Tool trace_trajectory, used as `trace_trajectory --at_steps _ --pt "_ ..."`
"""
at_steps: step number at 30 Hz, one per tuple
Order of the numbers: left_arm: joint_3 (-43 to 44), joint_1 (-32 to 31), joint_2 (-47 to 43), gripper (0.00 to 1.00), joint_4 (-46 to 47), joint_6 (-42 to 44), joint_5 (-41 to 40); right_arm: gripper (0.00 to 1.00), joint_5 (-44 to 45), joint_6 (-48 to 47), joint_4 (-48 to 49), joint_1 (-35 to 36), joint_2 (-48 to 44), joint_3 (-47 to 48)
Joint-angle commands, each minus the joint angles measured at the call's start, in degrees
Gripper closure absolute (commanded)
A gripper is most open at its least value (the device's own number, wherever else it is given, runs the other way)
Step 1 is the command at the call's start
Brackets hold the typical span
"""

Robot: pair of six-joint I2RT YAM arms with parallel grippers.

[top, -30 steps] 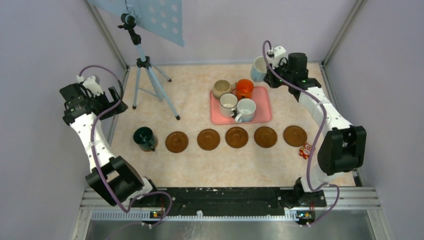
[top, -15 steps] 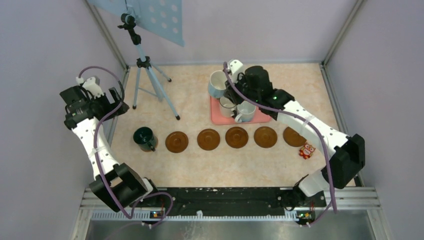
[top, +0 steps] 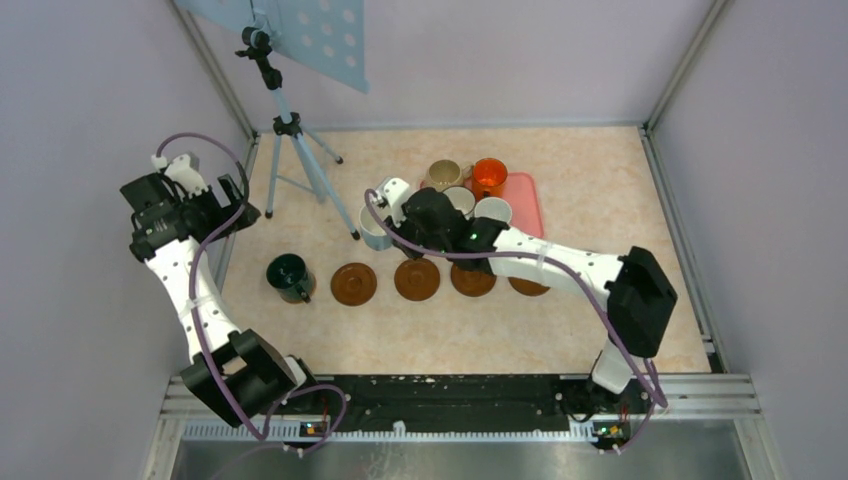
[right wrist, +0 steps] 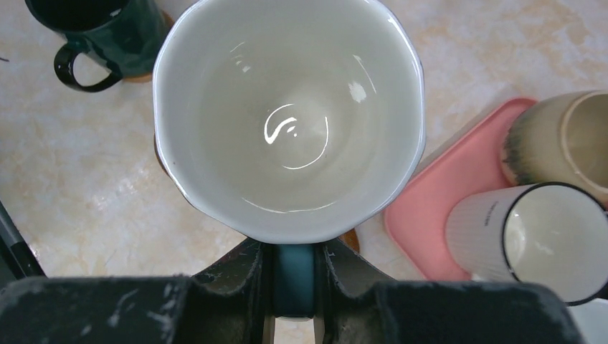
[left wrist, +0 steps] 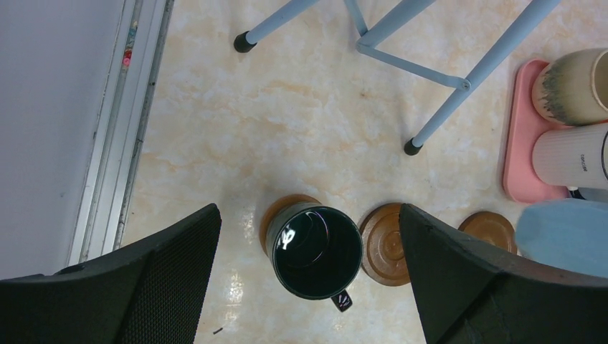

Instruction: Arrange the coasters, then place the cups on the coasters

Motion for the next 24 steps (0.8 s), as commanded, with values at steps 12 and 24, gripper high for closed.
trace_trajectory --at_steps 12,24 --pt "-0.91 -0.17 -2.0 0.01 3.43 -0.6 1.11 1.0 8.84 8.89 9.57 9.71 10.78 10.98" --pt "-1.48 -0.22 -2.28 0.01 3.13 0.57 0.5 1.0 20.21 11.34 10.66 15.68 16.38 13.11"
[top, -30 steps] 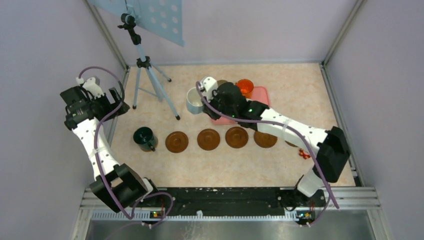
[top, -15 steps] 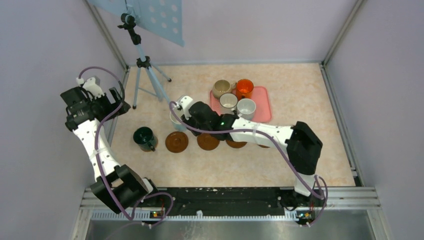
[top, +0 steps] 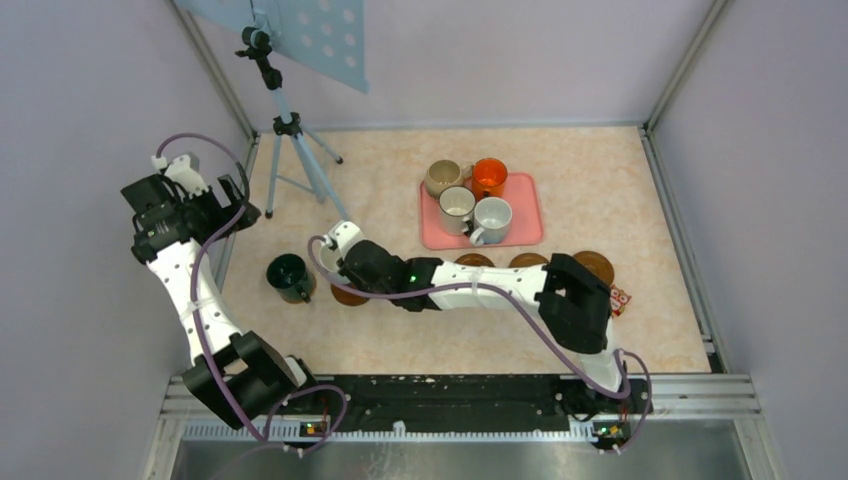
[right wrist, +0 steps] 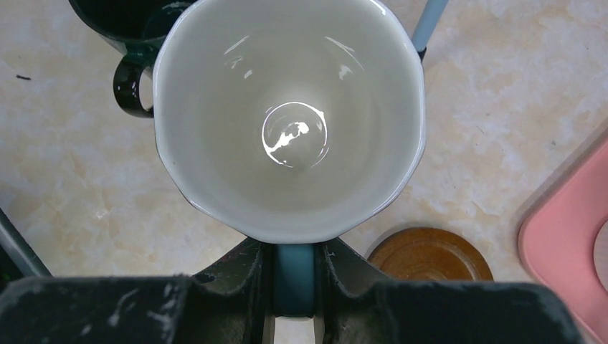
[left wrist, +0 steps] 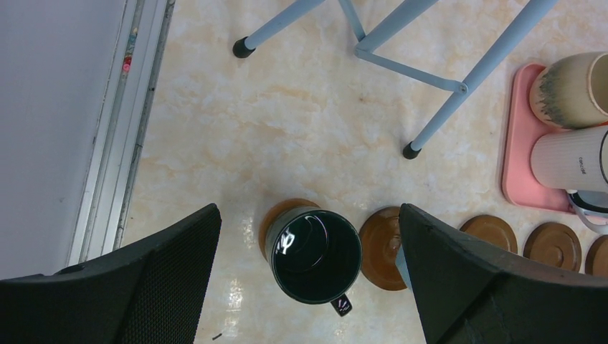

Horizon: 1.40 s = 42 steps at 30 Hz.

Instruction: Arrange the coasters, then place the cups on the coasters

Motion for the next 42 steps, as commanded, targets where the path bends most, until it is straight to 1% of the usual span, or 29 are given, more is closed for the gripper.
trace_trajectory --at_steps 1,13,27,42 --pt "-0.2 -0.19 -1.4 0.01 1.45 1.32 -0.25 1.0 6.75 1.56 7.16 2.12 -0.17 4.29" --pt "-1.48 -0.18 -2.38 0.01 0.14 3.39 -1.05 1.0 9.58 7.41 4.66 3.6 1.78 4.12" --pt "-2.31 -0.16 -3.18 0.01 -0.04 3.16 -1.3 1.0 11.27 9.4 3.19 3.57 4.56 5.93" --pt "-3.48 -0.15 -3.09 0.01 0.61 3.32 -1.6 0.99 10.13 11.61 0.87 3.42 6.21 7.4"
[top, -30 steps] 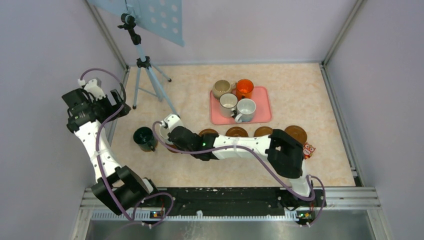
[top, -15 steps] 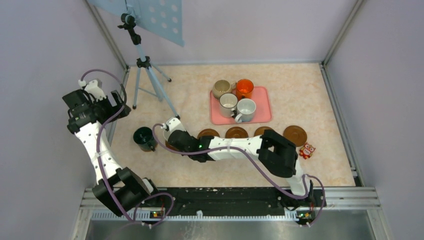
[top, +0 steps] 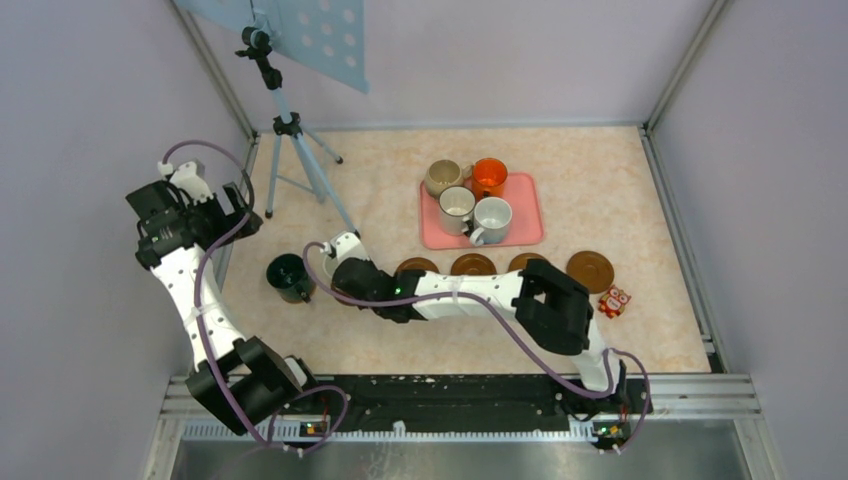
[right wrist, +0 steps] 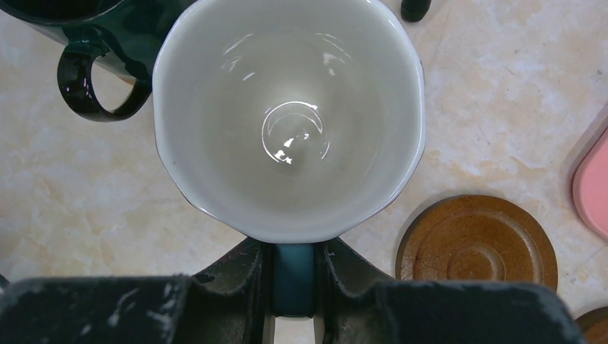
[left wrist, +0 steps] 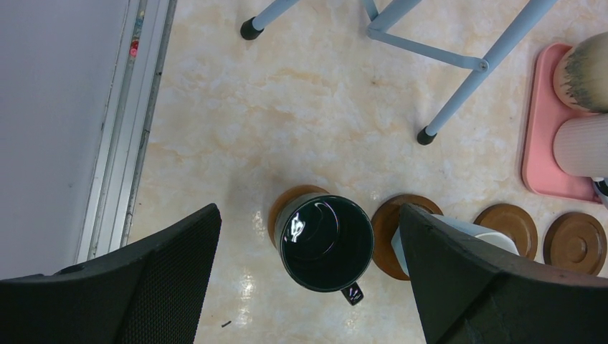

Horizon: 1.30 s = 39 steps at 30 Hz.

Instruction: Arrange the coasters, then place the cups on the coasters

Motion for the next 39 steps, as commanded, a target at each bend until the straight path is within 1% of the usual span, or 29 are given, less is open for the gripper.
trace_trajectory --at_steps 1,8,14,16,18,28,31,34,39 --pt "-1.12 -0.15 -1.11 0.01 1.46 0.69 0.01 0.99 1.73 1.51 3.61 0.49 0.0 4.34" --pt "-1.68 -0.19 -0.97 0.01 1.93 0.65 0.08 0.97 2.05 2.33 2.92 0.31 0.51 4.51" --pt "-1.87 -0.18 -0.7 0.01 2.2 0.56 -0.01 0.87 2.02 2.66 2.45 0.07 0.71 4.89" --pt "-1.93 -0.16 -0.56 0.01 2.43 0.37 0.09 0.82 2.1 2.68 2.23 -0.02 0.55 4.93" --pt "-2.06 -0.22 -0.35 0.01 2.63 0.09 0.22 0.8 2.11 2.69 2.09 -0.12 0.38 4.8" --pt "-2.88 -0.2 -0.04 0.01 3.54 -1.16 0.71 0.79 2.07 2.66 2.42 -0.3 -0.9 3.63" --pt "-2.85 -0.19 0.05 0.01 3.7 -1.38 0.71 0.74 1.87 2.67 2.32 -0.37 -0.92 3.61" --pt "-2.83 -0.19 0.02 0.01 3.71 -1.37 0.71 0.65 1.82 2.65 2.24 -0.53 -1.05 3.53" --pt "-3.05 -0.17 -0.05 0.01 3.79 -1.47 0.71 0.64 1.73 2.61 2.3 -0.7 -1.31 3.18"
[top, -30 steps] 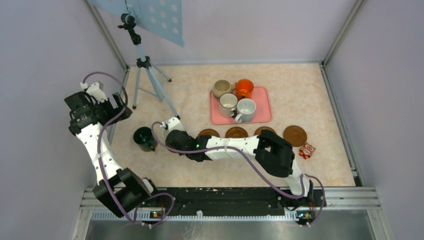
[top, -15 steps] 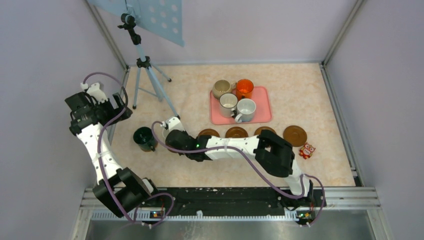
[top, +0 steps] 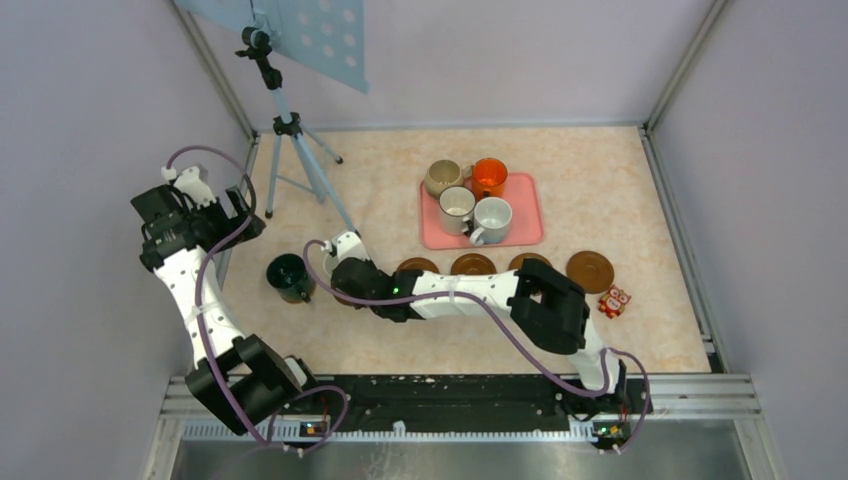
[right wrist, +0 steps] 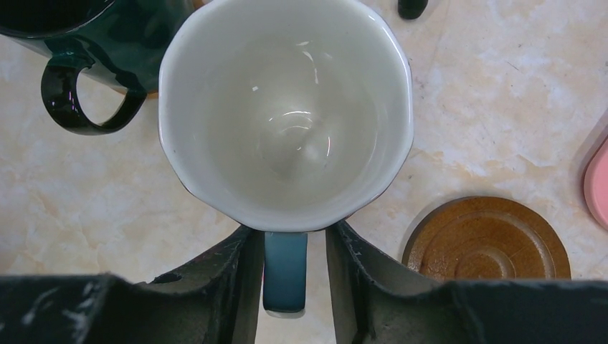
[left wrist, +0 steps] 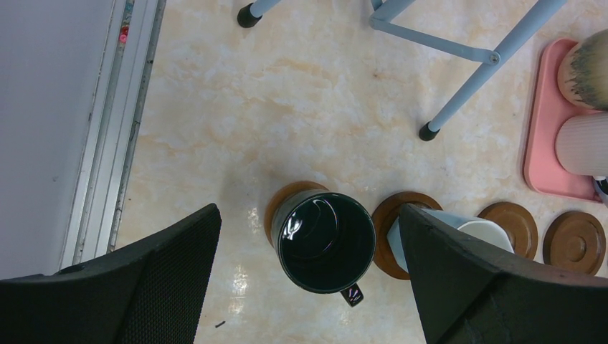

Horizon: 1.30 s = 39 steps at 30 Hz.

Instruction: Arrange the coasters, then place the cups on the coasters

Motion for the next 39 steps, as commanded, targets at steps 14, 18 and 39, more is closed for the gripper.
trace_trajectory --at_steps 14,18,39 --pt "-0.78 -0.2 0.05 0.01 2.57 -1.31 0.93 0.68 0.56 0.0 2.96 -0.24 -4.86 0.45" --pt "-0.83 -0.18 0.16 0.01 2.85 -1.69 1.19 0.69 0.83 -0.2 3.07 -0.27 -5.56 -0.23" --pt "-0.88 -0.18 0.63 0.01 3.28 -1.86 1.55 0.62 -4.87 -0.87 3.25 -0.26 -5.4 -0.47"
